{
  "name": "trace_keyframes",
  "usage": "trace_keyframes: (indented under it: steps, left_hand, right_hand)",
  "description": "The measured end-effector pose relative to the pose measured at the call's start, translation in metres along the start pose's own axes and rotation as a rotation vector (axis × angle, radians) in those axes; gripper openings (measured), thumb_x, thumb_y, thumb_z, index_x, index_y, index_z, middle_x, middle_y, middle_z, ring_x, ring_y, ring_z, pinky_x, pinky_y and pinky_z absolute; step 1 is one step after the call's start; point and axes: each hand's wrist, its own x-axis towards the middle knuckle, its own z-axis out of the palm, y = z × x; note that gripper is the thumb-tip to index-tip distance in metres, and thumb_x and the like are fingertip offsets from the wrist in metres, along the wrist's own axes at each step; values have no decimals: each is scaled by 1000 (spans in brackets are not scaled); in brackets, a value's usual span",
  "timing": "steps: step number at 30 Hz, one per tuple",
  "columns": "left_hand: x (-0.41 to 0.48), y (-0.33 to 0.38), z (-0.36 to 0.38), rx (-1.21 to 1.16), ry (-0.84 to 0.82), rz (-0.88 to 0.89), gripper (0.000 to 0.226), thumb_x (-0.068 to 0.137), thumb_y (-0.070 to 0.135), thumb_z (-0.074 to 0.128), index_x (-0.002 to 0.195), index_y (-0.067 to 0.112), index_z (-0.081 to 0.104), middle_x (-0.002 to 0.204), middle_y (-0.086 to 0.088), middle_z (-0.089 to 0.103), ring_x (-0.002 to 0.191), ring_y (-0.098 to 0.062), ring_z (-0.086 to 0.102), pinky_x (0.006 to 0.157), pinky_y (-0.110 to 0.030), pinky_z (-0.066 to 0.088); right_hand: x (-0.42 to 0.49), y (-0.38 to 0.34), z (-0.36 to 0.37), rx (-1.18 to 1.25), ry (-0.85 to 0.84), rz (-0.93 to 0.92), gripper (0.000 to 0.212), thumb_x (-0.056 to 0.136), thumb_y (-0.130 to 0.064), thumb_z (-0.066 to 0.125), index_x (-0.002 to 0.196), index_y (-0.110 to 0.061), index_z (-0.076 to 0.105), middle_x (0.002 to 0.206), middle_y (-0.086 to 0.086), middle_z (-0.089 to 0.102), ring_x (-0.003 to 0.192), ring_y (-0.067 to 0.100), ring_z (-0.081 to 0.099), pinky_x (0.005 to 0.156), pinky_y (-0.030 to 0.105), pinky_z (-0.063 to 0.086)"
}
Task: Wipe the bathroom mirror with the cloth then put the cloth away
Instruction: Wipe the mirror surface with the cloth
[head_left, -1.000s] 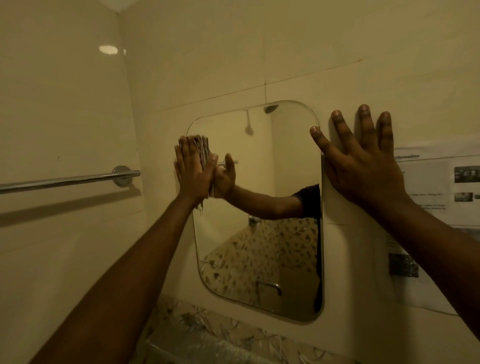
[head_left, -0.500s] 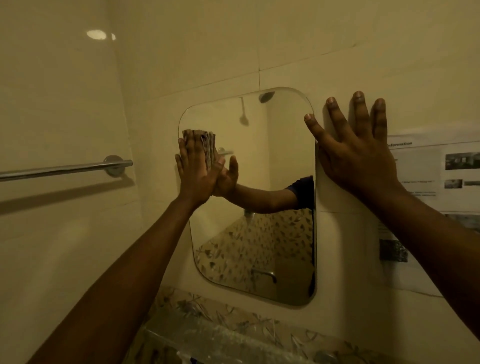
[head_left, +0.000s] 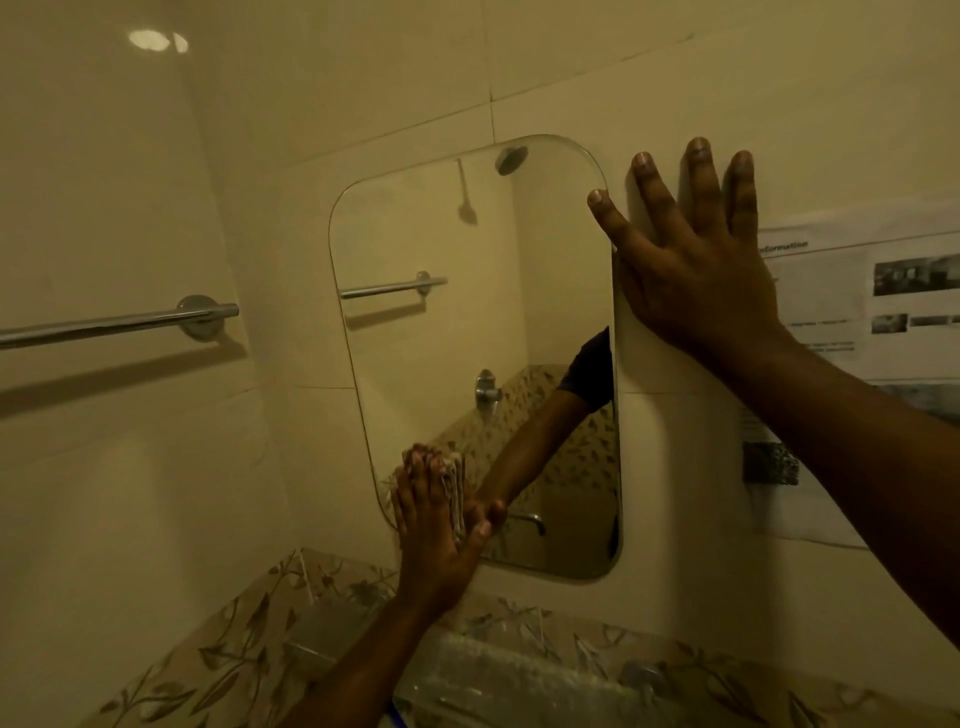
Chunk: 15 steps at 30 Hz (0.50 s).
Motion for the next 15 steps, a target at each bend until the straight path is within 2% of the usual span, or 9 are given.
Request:
trace_keyframes:
  steps: [3, 8, 11, 15]
  left_hand:
    - [-32, -9, 15, 31, -30, -21, 101, 98, 77, 32, 171, 18, -7, 179, -12, -14, 166, -35, -15, 133, -41, -10]
    - [-59, -8, 37, 47, -30, -16, 111, 92, 68, 52, 171, 14, -5, 178, -17, -11, 165, -39, -15, 132, -48, -6]
    - [-64, 12, 48, 4, -21, -78, 112, 93, 75, 45, 171, 12, -4, 178, -18, -14, 164, -40, -17, 131, -51, -8]
    - [-64, 53, 57, -39, -30, -99, 116, 86, 68, 53, 171, 16, -7, 178, -15, -15, 164, -37, -20, 130, -49, -9]
  right_hand:
    - [1, -1, -1, 3, -3, -1, 59, 116, -47, 24, 172, -30, 15, 176, 23, 18, 160, 58, 8, 126, 72, 3]
    - [1, 0, 0, -9, -9, 1, 59, 116, -47, 25, 172, -30, 16, 176, 23, 19, 159, 59, 10, 126, 73, 5]
    - [1, -1, -1, -11, -5, 3, 59, 116, -46, 25, 172, -30, 18, 175, 23, 21, 159, 59, 12, 126, 74, 8]
    - [1, -1, -2, -13, -13, 8, 59, 116, -45, 28, 172, -29, 19, 176, 23, 21, 159, 59, 11, 127, 75, 10]
